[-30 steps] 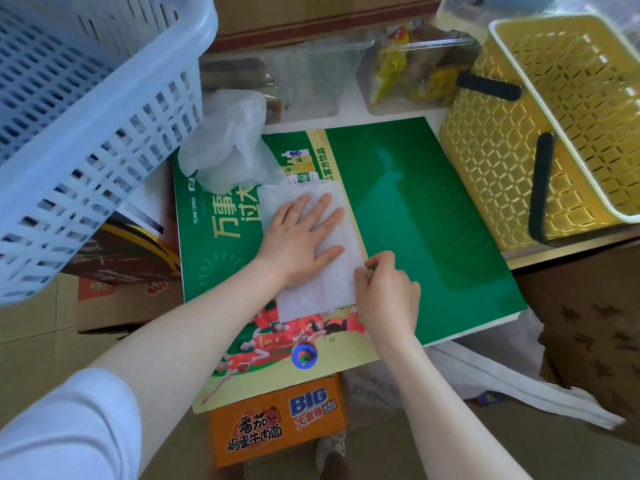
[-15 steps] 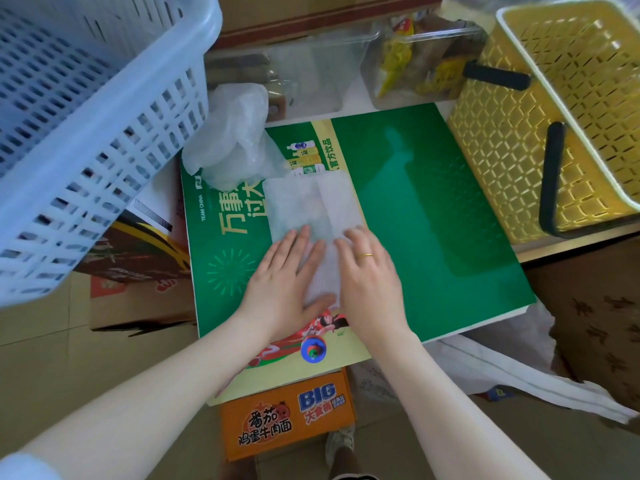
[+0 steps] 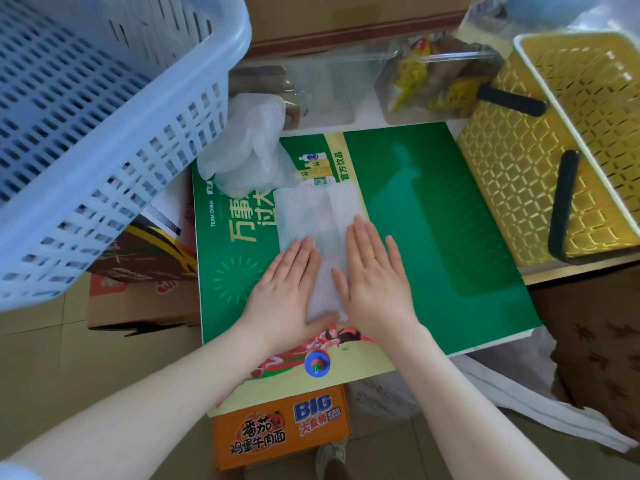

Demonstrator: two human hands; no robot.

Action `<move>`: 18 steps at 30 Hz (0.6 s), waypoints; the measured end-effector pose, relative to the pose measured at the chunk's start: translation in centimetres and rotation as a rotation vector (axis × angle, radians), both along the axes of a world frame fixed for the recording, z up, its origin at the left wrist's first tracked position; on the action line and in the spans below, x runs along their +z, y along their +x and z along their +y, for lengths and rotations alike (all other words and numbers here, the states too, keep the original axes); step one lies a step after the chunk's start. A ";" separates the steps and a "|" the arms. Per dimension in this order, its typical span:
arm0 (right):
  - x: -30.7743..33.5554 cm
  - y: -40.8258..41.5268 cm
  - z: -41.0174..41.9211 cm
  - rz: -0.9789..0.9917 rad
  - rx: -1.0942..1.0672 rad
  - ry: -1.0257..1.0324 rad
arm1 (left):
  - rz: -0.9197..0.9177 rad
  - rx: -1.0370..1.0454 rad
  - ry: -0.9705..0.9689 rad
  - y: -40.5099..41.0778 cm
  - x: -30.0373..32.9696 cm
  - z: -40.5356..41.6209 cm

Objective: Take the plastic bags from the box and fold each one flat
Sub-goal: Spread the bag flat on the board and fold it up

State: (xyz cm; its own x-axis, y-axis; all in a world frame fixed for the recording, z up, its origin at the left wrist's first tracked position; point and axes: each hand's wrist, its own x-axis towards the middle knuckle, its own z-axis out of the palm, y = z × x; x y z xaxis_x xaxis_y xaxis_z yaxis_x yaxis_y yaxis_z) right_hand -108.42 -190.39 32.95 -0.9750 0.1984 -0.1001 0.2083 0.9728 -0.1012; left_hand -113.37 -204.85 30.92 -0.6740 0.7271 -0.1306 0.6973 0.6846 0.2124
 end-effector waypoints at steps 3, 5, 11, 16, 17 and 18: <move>-0.4 -1.7 -0.9 0.001 0.099 -0.086 | -0.027 0.003 0.021 0.0 0.1 -0.1; -1.3 -2.7 -0.2 -0.063 0.052 -0.145 | -0.007 -0.006 -0.008 0.0 0.1 -0.1; -2.3 -5.7 1.7 -0.110 0.044 -0.130 | 0.015 -0.012 -0.029 -0.1 -0.3 0.0; -2.7 -8.0 2.3 -0.100 0.014 -0.100 | 0.040 0.008 -0.045 -0.1 -0.5 0.0; -2.8 -8.3 2.4 -0.103 0.008 -0.103 | 0.039 0.006 -0.047 -0.1 -0.6 0.0; -2.8 -8.6 2.6 -0.106 0.004 -0.107 | 0.043 0.004 -0.046 -0.1 -0.6 0.0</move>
